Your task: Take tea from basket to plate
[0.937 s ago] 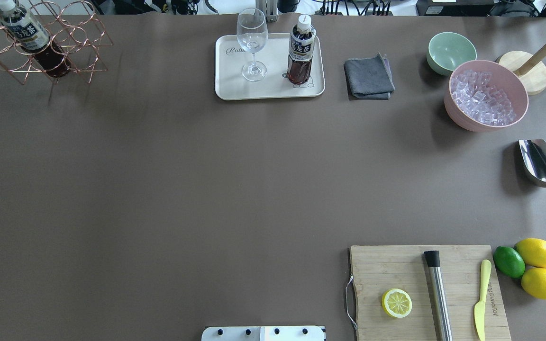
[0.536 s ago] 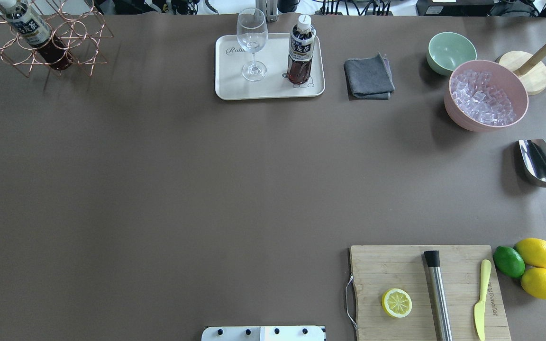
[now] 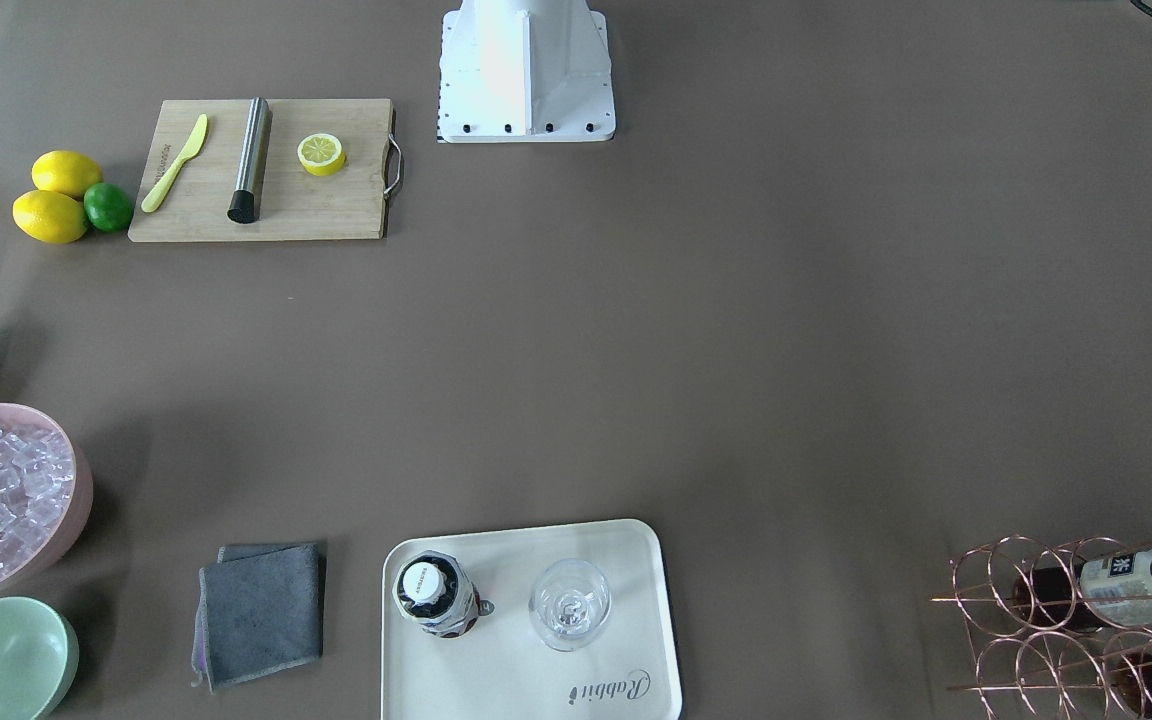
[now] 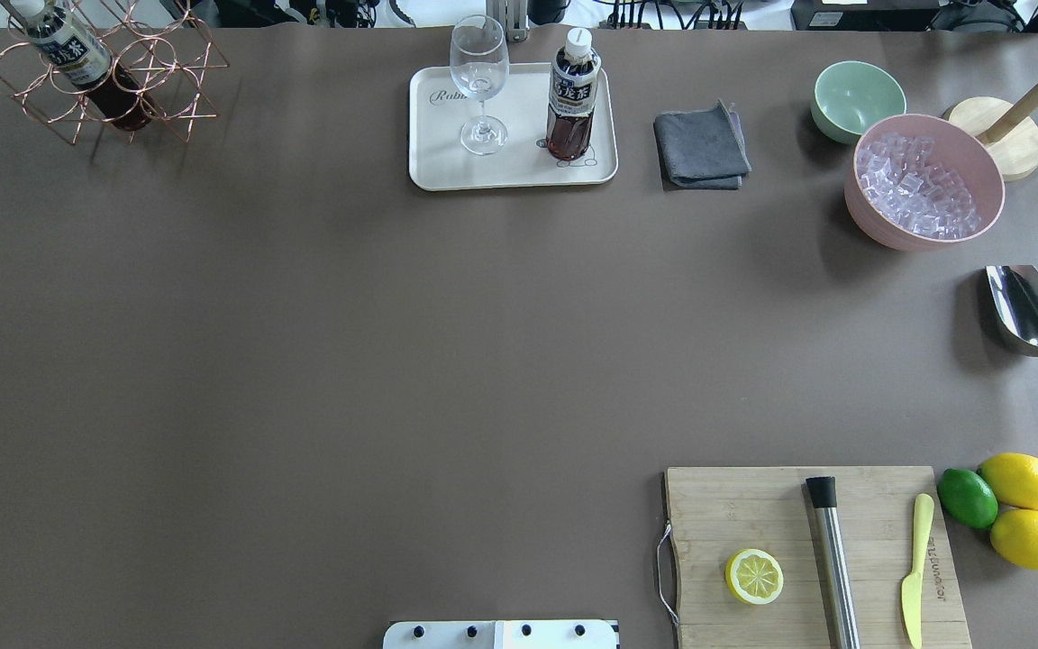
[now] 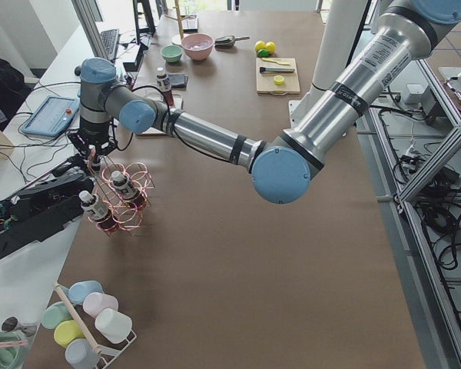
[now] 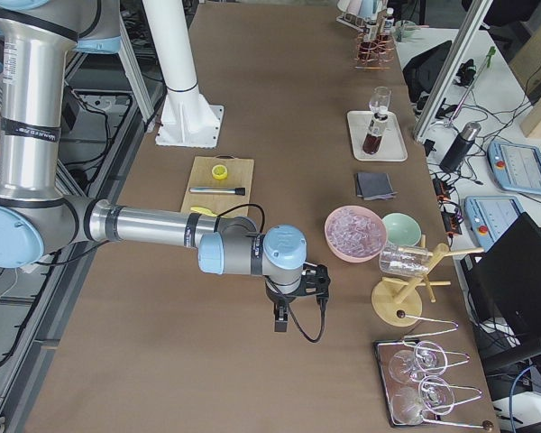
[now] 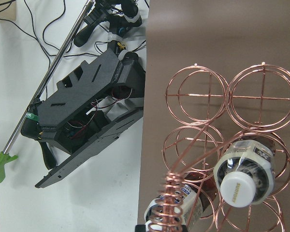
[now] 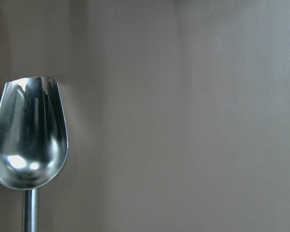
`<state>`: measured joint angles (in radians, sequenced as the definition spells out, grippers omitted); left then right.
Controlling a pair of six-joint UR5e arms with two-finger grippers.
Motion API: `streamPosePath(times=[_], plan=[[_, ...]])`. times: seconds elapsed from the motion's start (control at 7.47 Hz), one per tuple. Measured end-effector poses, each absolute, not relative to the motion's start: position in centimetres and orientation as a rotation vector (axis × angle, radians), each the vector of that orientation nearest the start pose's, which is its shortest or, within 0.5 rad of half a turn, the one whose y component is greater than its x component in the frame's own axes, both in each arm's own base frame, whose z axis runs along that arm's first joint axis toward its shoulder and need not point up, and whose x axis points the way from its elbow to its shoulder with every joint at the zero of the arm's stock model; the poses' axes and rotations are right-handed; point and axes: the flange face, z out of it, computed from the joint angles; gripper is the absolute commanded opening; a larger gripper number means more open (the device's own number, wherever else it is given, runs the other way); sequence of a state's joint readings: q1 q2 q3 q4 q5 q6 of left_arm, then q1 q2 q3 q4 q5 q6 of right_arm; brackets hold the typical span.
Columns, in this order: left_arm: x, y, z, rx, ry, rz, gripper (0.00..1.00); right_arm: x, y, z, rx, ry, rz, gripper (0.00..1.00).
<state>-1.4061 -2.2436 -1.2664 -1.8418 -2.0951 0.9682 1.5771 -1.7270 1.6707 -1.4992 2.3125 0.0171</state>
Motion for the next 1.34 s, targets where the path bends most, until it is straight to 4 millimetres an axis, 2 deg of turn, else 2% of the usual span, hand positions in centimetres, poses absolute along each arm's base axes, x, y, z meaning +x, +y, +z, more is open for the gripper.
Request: streamPosePath(times=[0.67, 0.8, 1.21, 1.34], plan=[[4.9, -75.5, 35.8, 0.847, 0.246, 1.236, 0.0, 7.1, -42.6, 66.8, -0.042, -0.758, 0.096, 1.0], [4.9, -75.1, 35.8, 0.85, 0.247, 1.237, 0.0, 7.8, -42.3, 66.1, -0.035, -0.758, 0.113, 1.0], [4.9, -74.6, 36.0, 0.851, 0.251, 1.239, 0.0, 8.7, -41.6, 66.2, -0.038, -0.76, 0.136, 1.0], [5.0, -74.3, 36.5, 0.851, 0.268, 1.242, 0.19, 8.7, -41.4, 66.3, -0.041, -0.758, 0.137, 1.0]])
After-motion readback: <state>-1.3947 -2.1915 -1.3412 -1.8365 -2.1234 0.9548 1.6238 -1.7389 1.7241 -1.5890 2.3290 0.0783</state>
